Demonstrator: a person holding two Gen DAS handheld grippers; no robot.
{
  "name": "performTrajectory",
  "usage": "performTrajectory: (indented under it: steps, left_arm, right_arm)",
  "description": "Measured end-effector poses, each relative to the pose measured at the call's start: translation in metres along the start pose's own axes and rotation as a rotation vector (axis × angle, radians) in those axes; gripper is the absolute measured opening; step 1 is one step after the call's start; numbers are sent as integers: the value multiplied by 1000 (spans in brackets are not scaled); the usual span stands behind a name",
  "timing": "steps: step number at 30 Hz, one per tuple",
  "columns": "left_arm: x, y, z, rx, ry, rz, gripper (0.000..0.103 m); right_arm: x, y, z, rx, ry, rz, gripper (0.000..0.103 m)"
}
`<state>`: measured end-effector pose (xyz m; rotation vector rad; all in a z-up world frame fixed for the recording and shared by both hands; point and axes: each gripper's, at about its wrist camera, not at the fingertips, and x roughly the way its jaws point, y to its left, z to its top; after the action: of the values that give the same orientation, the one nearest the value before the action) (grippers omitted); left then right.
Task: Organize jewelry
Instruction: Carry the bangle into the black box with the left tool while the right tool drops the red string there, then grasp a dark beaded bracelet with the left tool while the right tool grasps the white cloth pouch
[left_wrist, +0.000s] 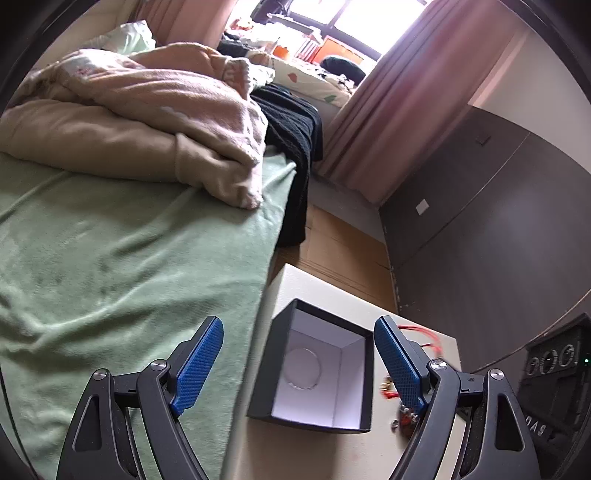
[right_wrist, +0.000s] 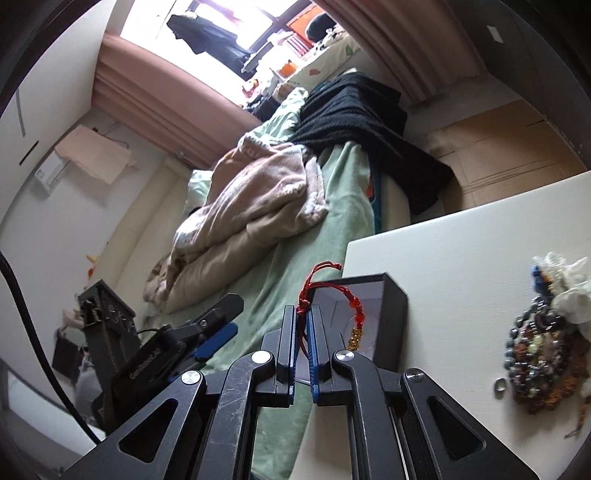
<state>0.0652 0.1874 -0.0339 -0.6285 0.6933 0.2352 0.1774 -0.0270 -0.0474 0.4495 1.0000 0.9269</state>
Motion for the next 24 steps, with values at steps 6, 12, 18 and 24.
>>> performTrajectory:
  steps: [6, 12, 18, 24]
  left_arm:
    - [-4, 1, -7, 13, 13, 12, 84]
    - [-5, -18, -19, 65, 22, -2, 84]
    - [3, -48, -35, 122, 41, -20, 84]
    - [15, -84, -52, 212, 55, -37, 84]
  right_arm:
    - [15, -10, -15, 32, 41, -21, 80]
    - [-30, -18, -10, 46, -37, -17, 80]
    - [-72, -30, -11, 63, -99, -120, 80]
    - [-113, -59, -13, 123, -143, -220, 80]
